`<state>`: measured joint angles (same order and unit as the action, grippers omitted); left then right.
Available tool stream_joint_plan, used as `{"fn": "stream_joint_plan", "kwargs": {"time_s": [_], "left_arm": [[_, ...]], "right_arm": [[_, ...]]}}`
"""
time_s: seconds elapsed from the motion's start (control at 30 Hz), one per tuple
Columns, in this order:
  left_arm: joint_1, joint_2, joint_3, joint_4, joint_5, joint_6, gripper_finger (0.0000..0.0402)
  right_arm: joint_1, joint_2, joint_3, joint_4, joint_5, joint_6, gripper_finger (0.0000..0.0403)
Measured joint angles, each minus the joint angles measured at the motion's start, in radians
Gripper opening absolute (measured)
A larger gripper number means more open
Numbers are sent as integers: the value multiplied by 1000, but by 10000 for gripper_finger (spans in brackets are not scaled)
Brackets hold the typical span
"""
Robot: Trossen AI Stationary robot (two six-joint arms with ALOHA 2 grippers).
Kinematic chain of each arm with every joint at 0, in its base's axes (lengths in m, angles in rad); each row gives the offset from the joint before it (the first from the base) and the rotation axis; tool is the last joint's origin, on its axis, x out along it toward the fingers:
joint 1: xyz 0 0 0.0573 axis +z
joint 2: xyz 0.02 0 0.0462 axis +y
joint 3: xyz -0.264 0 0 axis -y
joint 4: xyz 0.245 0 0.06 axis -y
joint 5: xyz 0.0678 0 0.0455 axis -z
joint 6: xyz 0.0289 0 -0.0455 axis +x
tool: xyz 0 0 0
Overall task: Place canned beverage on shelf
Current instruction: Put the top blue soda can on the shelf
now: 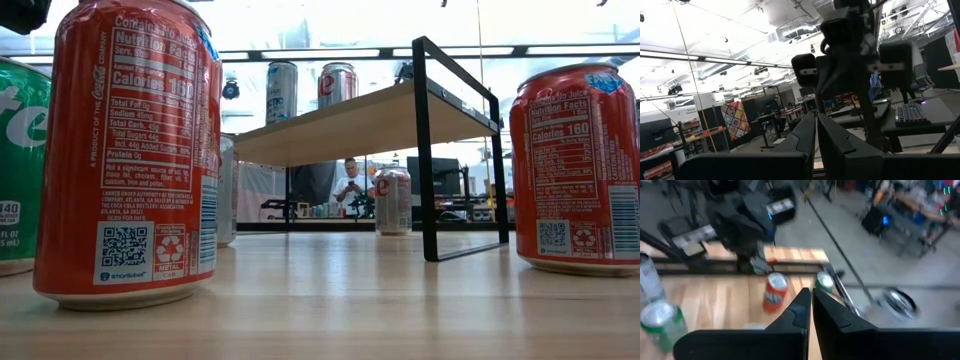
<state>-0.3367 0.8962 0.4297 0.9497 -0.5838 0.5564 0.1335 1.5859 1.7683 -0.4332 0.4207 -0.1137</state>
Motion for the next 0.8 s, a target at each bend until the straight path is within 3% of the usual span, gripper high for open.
{"fn": "stream_joint_plan", "kwargs": {"time_s": [0.2,0.43,0.63,0.8], "left_arm": [[0,0,0,-1,0,0,3],[0,0,0,-2,-1,0,3],[0,0,0,-2,-6,5,3],[0,0,0,-2,-8,7,3]], "right_arm": [[-44,-26,-179,295,-23,-96,9],[-244,-24,-193,312,-210,-11,9],[-385,-20,-192,348,-208,103,9],[-437,-20,-192,341,-211,175,9]]}}
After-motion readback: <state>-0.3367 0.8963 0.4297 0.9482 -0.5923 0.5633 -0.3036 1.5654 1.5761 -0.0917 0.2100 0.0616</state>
